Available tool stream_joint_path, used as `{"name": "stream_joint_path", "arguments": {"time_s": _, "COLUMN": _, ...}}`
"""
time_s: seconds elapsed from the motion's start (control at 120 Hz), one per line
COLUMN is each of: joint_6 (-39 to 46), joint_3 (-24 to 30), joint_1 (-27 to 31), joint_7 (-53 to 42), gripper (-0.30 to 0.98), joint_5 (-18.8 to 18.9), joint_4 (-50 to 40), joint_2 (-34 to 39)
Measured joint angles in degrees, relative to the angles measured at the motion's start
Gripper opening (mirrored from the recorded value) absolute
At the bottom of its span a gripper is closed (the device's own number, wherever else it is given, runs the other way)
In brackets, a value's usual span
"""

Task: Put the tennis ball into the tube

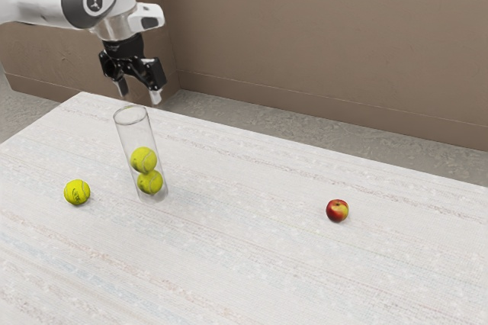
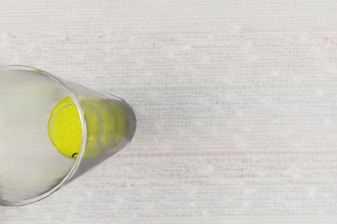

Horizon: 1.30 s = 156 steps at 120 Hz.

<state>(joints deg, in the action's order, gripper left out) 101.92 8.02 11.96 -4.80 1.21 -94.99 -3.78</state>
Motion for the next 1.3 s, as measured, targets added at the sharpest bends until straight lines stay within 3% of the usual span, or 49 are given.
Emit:
{"name": "stream_joint_path", "arguments": {"time_s": 0.1, "joint_6": 0.6, "joint_3": 0.0, "joint_1": -0.3, "joint_7": -0.2, "gripper": 0.69, "joint_5": 0.0, "joint_4": -0.8, "joint_2": 1.1}}
{"name": "stream_joint_path", "arguments": {"time_s": 0.267, "joint_6": 4.1, "joint_3": -1.5, "joint_1": -0.7, "joint_7": -0.3, "gripper": 0.69, "joint_5": -0.1, "joint_4": -14.9, "joint_2": 10.0}}
{"name": "stream_joint_path", "arguments": {"time_s": 0.45, "joint_6": 10.7, "joint_3": -5.5, "joint_1": 1.7, "joint_7": -0.3, "gripper": 0.69, "joint_5": -0.1, "joint_4": -26.0, "joint_2": 10.4}}
{"name": "stream_joint_path", "arguments": {"time_s": 0.667, "joint_6": 24.1, "joint_3": -6.1, "joint_1": 8.2, "joint_7": -3.5, "gripper": 0.69, "joint_5": 0.0, "joint_4": -29.6, "joint_2": 1.0}}
{"name": "stream_joint_path", "arguments": {"time_s": 0.9, "joint_6": 35.5, "joint_3": -5.6, "joint_1": 19.6, "joint_7": -11.7, "gripper": 0.69, "joint_5": 0.2, "joint_4": -29.4, "joint_2": -5.3}}
{"name": "stream_joint_path", "arguments": {"time_s": 1.033, "joint_6": 38.7, "joint_3": -5.5, "joint_1": 20.5, "joint_7": -15.9, "gripper": 0.69, "joint_5": 0.1, "joint_4": -25.2, "joint_2": -11.0}}
{"name": "stream_joint_path", "arguments": {"time_s": 1.3, "joint_6": 41.2, "joint_3": -5.5, "joint_1": 20.6, "joint_7": -21.9, "gripper": 0.69, "joint_5": -0.4, "joint_4": -24.0, "joint_2": -15.5}}
